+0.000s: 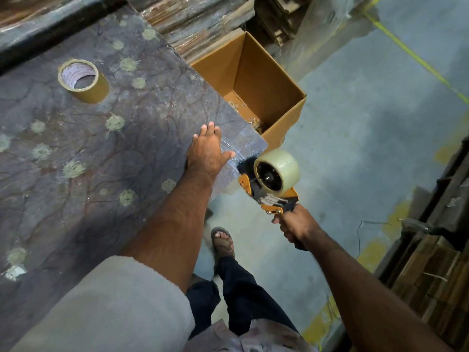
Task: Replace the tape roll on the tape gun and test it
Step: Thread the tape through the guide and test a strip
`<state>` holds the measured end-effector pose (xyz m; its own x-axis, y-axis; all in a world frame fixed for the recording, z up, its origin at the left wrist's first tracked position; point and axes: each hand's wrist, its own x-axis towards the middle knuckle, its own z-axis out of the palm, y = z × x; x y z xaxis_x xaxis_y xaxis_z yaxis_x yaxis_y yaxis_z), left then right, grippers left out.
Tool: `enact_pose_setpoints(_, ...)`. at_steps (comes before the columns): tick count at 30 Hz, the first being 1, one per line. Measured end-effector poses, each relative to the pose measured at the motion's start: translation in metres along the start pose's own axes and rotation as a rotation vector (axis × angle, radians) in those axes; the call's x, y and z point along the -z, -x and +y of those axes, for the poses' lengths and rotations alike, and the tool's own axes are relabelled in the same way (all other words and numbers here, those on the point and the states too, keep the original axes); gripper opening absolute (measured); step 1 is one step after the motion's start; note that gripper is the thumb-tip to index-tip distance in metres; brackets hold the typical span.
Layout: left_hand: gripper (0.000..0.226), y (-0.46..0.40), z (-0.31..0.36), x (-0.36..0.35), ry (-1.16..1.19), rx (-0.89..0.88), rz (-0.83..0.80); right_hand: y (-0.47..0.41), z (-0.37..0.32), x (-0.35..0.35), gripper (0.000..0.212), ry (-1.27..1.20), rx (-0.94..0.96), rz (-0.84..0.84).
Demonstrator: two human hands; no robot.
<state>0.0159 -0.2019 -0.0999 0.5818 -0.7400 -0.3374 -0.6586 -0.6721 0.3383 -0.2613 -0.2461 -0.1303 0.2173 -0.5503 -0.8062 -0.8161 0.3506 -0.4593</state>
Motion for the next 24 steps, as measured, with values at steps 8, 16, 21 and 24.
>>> enact_pose_setpoints(8, 0.087, -0.007, -0.013, -0.014, 0.05, -0.072, 0.047, 0.021, 0.066, -0.033, 0.039, -0.4, -0.175, -0.28)
enact_pose_setpoints(16, 0.078, 0.023, -0.031, 0.007, 0.477, -0.014, 0.128, 0.057, -0.01, -0.004, 0.026, -0.769, -0.172, -0.594)
enact_pose_setpoints(21, 0.071, 0.06, -0.058, 0.034, 0.559, 0.066, 0.133, 0.078, -0.066, -0.019, 0.028, -0.858, -0.05, -0.766)
enact_pose_setpoints(24, 0.062, 0.084, -0.083, 0.052, 0.598, 0.168, 0.169, 0.092, -0.099, -0.036, 0.028, -0.815, 0.002, -0.82)
